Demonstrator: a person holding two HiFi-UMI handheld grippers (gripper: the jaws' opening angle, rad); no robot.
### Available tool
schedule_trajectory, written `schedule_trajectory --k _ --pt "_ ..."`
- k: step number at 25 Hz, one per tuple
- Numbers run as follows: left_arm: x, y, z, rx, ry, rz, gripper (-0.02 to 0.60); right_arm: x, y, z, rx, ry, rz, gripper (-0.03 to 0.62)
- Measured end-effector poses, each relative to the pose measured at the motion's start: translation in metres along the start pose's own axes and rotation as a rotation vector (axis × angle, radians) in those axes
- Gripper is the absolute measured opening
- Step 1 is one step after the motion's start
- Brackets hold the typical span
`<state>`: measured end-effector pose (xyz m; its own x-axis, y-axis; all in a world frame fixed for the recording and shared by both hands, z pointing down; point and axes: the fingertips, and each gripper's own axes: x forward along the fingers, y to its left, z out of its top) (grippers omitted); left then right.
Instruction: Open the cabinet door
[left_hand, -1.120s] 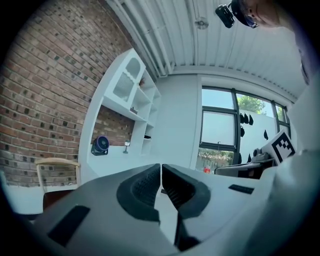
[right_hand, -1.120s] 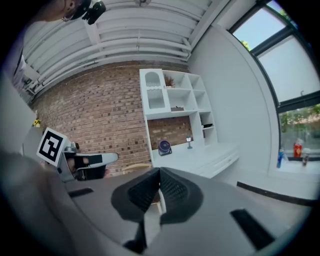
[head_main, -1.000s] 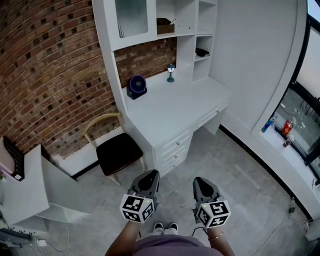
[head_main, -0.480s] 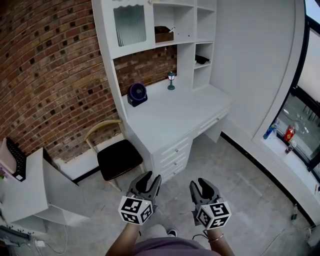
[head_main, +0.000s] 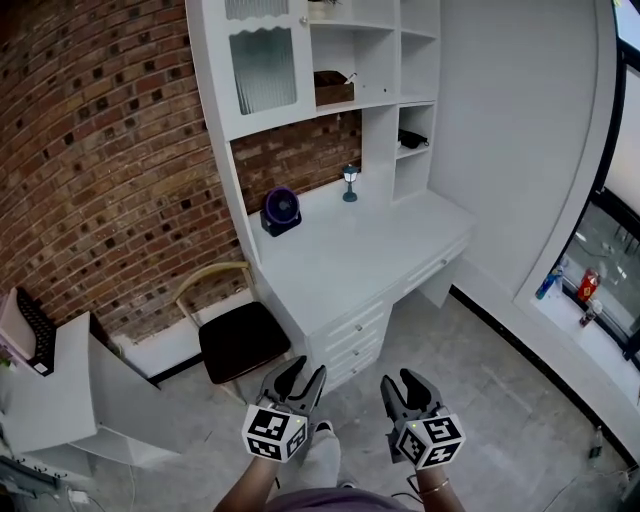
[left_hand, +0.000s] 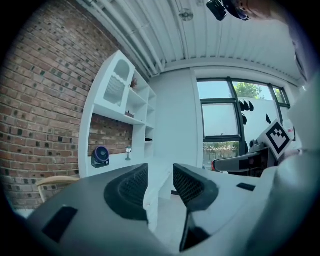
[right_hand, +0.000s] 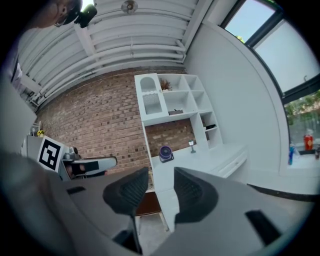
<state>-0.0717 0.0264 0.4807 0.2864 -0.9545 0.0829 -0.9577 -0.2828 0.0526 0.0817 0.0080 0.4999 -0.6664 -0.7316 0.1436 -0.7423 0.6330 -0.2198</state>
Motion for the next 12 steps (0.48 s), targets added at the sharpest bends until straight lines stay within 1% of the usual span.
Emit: schedule_trajectory --k 3,7,12 --pt "0.024 0.018 0.002 0.008 0.0 -0.005 0.14 0.026 -0.007 0.011 -0.013 -0.011 0.002 0.15" --pt "0.063 0.057 0.01 0.024 -0.015 -0.002 0.14 0.077 -0.015 0.03 -0.038 -0.034 0.012 0.15" --pt "0.115 0.115 0.036 0.043 -0.056 0.012 0.14 0.15 -0.029 0.066 -0.073 -0.065 0.027 0.15"
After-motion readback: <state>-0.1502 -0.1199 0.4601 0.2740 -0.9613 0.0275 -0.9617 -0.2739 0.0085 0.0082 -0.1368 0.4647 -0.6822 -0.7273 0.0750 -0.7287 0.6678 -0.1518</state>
